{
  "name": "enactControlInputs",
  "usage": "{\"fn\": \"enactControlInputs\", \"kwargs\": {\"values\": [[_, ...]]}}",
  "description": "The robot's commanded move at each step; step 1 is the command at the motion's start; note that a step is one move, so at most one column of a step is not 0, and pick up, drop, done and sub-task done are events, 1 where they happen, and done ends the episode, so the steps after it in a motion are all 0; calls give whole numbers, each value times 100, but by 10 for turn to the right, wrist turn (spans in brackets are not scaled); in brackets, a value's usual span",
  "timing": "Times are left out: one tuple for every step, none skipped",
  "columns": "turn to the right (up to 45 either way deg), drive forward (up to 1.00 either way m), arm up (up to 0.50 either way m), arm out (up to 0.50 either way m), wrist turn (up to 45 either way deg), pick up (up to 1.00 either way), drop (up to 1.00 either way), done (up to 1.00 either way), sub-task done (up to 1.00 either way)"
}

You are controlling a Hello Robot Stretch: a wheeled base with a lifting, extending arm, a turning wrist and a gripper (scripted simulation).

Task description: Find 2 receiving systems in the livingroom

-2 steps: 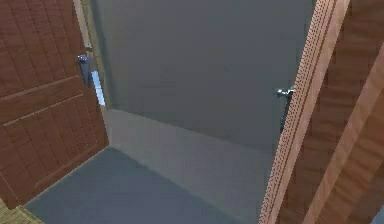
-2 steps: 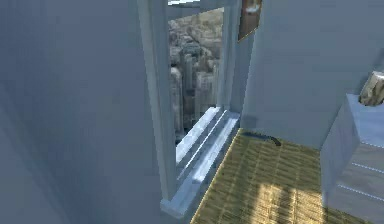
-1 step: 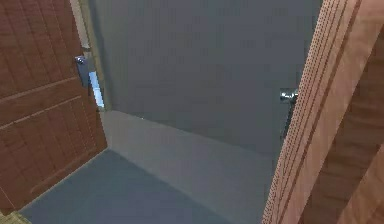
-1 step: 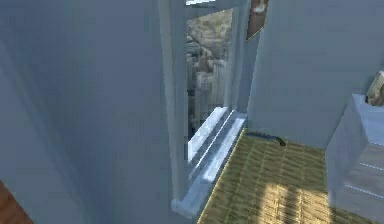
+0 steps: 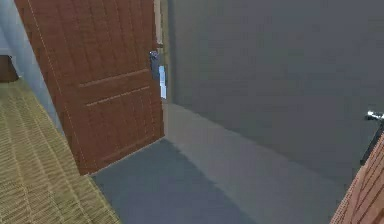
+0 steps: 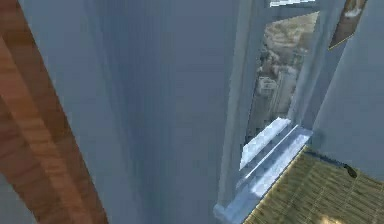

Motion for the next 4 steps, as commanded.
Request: {"fn": "enactControlInputs", "kwargs": {"values": [[0, 100, 0, 0, 0, 0, 0, 0, 0], [-30, 0, 0, 0, 0, 0, 0, 0, 0], [0, 100, 0, 0, 0, 0, 0, 0, 0], [-180, 0, 0, 0, 0, 0, 0, 0, 0]]}}
